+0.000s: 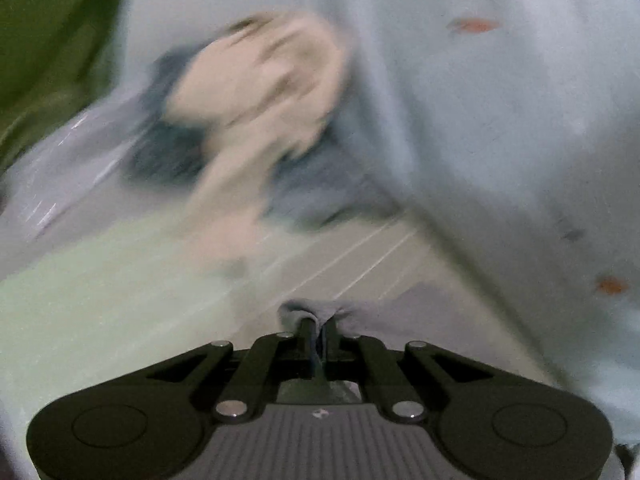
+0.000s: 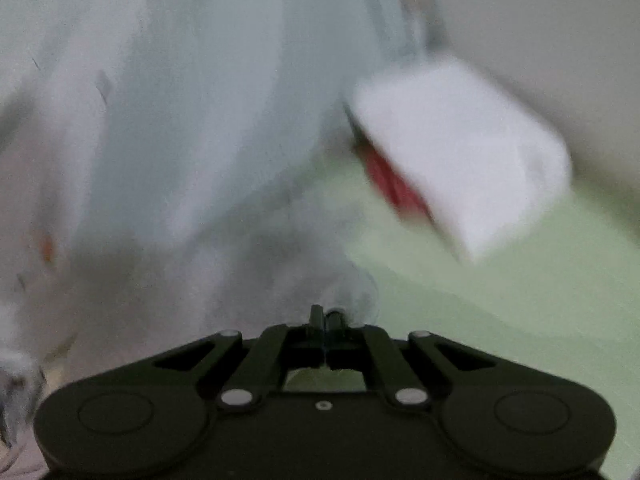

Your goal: Fold clothes

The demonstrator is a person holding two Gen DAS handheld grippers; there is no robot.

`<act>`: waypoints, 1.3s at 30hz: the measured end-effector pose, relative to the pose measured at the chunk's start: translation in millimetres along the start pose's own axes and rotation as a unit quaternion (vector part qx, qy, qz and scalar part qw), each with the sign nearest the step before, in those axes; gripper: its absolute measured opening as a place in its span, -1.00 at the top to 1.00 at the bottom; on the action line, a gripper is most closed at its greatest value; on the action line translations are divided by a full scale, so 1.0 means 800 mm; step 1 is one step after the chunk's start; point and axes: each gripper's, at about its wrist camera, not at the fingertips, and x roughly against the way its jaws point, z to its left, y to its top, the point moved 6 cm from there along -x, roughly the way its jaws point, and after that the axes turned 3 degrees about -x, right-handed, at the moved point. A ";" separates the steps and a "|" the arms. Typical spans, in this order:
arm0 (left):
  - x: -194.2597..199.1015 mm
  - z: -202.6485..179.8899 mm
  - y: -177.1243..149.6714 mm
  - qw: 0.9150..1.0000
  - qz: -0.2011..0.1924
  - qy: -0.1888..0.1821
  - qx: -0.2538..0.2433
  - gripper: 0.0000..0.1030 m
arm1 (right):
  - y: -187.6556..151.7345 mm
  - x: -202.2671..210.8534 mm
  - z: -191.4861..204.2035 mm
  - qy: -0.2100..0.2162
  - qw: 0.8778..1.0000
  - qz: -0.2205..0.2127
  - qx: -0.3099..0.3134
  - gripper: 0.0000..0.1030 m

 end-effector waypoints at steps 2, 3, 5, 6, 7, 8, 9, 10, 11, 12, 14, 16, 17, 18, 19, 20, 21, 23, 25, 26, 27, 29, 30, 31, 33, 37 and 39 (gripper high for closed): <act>-0.001 0.033 -0.039 0.999 0.035 0.019 0.026 0.94 | -0.050 -0.010 -0.034 -0.010 0.999 0.046 -0.027 0.98; -0.001 0.044 -0.052 0.998 0.048 0.025 0.032 0.91 | -0.068 -0.012 -0.047 -0.012 0.997 0.063 -0.039 0.97; 0.001 0.062 -0.075 0.996 0.070 0.045 0.038 0.85 | -0.091 -0.012 -0.067 -0.010 0.994 0.090 -0.064 0.89; 0.006 0.065 -0.081 0.995 0.073 0.054 0.034 0.77 | -0.095 -0.010 -0.073 -0.009 0.993 0.093 -0.069 0.81; 0.011 0.067 -0.087 0.995 0.076 0.061 0.030 0.69 | -0.095 -0.006 -0.078 -0.008 0.993 0.091 -0.070 0.74; 0.016 0.066 -0.090 0.995 0.077 0.059 0.028 0.48 | -0.091 0.000 -0.080 -0.007 0.994 0.081 -0.066 0.50; 0.020 0.064 -0.093 0.995 0.078 0.056 0.025 0.31 | -0.086 0.005 -0.083 -0.008 0.996 0.069 -0.061 0.21; 0.026 0.061 -0.096 0.996 0.075 0.053 0.021 0.25 | -0.081 0.011 -0.085 -0.008 0.997 0.056 -0.056 0.12; 0.030 0.055 -0.099 0.996 0.073 0.050 0.013 0.20 | -0.075 0.013 -0.088 -0.010 0.998 0.048 -0.049 0.03; 0.034 0.050 -0.101 0.996 0.071 0.047 0.005 0.14 | -0.069 0.013 -0.092 -0.014 0.998 0.041 -0.042 -0.03; 0.042 0.040 -0.110 0.996 0.072 0.041 -0.011 0.07 | -0.063 0.007 -0.097 -0.026 0.999 0.032 -0.026 -0.16; 0.050 0.028 -0.119 0.996 0.075 0.034 -0.026 0.05 | -0.053 -0.008 -0.107 -0.047 0.998 0.029 -0.008 -0.26; 0.054 0.023 -0.123 0.996 0.076 0.032 -0.035 0.04 | -0.048 -0.017 -0.111 -0.057 0.998 0.030 0.000 -0.26; 0.060 0.018 -0.129 0.996 0.076 0.031 -0.044 0.02 | -0.045 -0.024 -0.114 -0.060 0.998 0.032 0.005 -0.28; 0.068 0.014 -0.135 0.995 0.075 0.031 -0.054 0.01 | -0.043 -0.030 -0.116 -0.061 0.998 0.034 0.011 -0.30; 0.073 0.010 -0.140 0.995 0.075 0.029 -0.063 -0.05 | -0.040 -0.037 -0.118 -0.061 0.997 0.037 0.016 -0.34; 0.079 0.006 -0.146 0.994 0.074 0.028 -0.072 -0.10 | -0.038 -0.043 -0.119 -0.062 0.997 0.039 0.022 -0.35; 0.091 -0.001 -0.156 0.993 0.073 0.028 -0.088 -0.12 | -0.040 -0.049 -0.117 -0.063 0.996 0.044 0.040 -0.33; 0.100 -0.005 -0.166 0.991 0.075 0.032 -0.102 -0.13 | -0.042 -0.053 -0.110 -0.064 0.995 0.044 0.069 -0.15; 0.104 -0.007 -0.170 0.990 0.077 0.035 -0.110 -0.14 | -0.044 -0.054 -0.105 -0.066 0.993 0.043 0.088 0.15; 0.107 -0.009 -0.174 0.989 0.078 0.038 -0.116 -0.16 | -0.045 -0.055 -0.100 -0.069 0.991 0.042 0.107 0.60; 0.111 -0.015 -0.181 0.988 0.081 0.042 -0.125 -0.17 | -0.050 -0.055 -0.084 -0.074 0.986 0.042 0.144 0.98; 0.112 -0.018 -0.184 0.987 0.083 0.042 -0.128 -0.21 | -0.053 -0.054 -0.073 -0.070 0.983 0.037 0.163 0.99; 0.111 -0.021 -0.185 0.988 0.086 0.040 -0.126 -0.23 | -0.058 -0.050 -0.058 -0.063 0.980 0.029 0.187 0.99; 0.109 -0.031 -0.189 0.987 0.091 0.033 -0.127 -0.25 | -0.076 -0.042 -0.021 -0.040 0.968 0.017 0.248 0.99; 0.101 -0.063 -0.200 0.983 0.099 0.016 -0.155 -0.25 | -0.144 -0.030 0.045 0.025 0.925 0.037 0.377 0.99; 0.099 -0.080 -0.208 0.981 0.102 0.002 -0.167 -0.26 | -0.182 -0.025 0.068 0.055 0.900 0.060 0.429 0.96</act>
